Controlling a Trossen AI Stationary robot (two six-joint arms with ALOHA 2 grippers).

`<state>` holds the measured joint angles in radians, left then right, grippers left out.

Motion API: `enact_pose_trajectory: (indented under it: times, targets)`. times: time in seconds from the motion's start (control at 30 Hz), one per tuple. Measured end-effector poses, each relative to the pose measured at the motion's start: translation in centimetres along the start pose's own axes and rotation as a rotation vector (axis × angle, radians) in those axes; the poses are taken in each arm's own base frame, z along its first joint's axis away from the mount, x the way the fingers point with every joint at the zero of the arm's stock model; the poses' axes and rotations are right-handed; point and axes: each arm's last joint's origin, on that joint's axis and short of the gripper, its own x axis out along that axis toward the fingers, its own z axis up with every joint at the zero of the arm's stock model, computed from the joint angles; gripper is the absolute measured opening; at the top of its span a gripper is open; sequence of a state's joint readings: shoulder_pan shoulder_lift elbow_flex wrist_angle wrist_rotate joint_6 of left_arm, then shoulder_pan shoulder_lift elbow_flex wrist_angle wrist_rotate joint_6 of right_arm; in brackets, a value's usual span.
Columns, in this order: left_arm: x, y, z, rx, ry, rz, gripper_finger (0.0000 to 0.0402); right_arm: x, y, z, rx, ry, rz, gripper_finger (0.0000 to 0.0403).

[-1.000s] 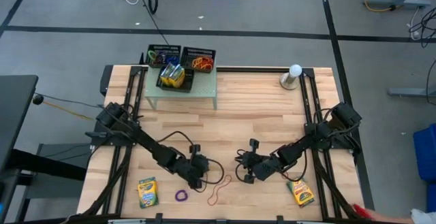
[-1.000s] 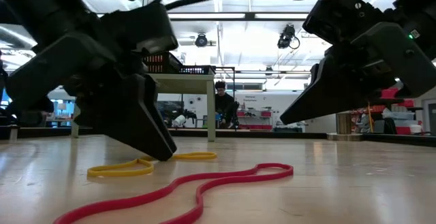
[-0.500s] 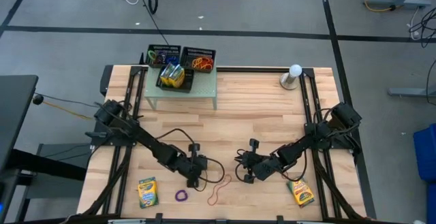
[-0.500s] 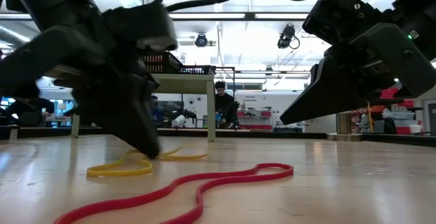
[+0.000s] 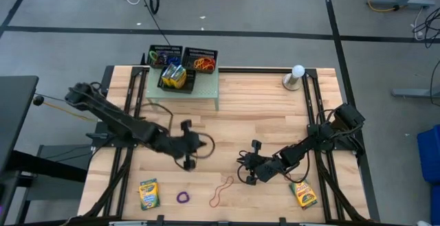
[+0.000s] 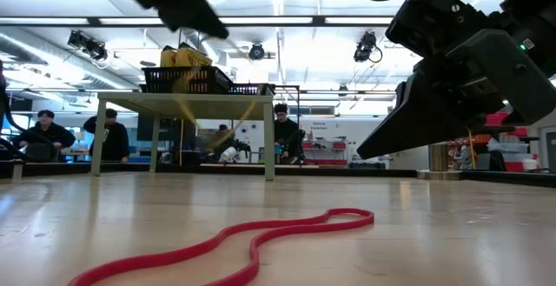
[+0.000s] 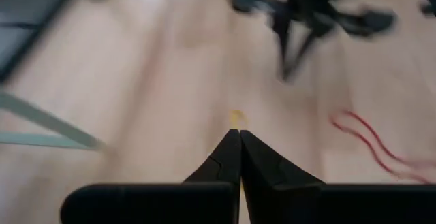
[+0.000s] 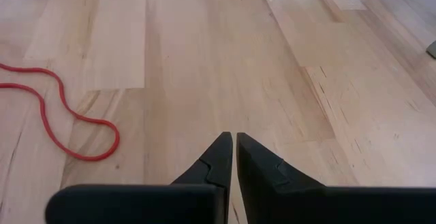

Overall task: Pick & Place Office Desk Supplies
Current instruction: Put the yellow rubber band into the top right black bin

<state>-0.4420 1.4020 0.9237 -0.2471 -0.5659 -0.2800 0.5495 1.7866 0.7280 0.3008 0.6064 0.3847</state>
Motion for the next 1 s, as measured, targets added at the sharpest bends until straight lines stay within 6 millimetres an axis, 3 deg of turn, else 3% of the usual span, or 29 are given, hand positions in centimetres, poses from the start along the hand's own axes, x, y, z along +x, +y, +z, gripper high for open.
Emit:
enact_pose_trajectory:
  times: [0.37,0.57,0.8,1.0]
  targets:
    - [-3.0,9.5,6.3,-0.105,-0.241,0.264,0.0004,0.0,0.0,0.0,-0.004,0.0,0.0,0.0032]
    - [-3.5,15.1,9.4,-0.14,-0.29,0.454,0.0004,0.0,0.0,0.0,-0.007,0.003,-0.001,0.0032]
    - [-3.3,21.7,9.3,-0.217,-0.307,0.671,0.0005,0.0,0.0,-0.1,-0.011,0.005,-0.002,0.0032]
    - [-2.2,25.3,8.5,-0.241,-0.284,0.695,0.0005,0.0,0.0,-0.1,-0.011,0.005,-0.002,0.0032]
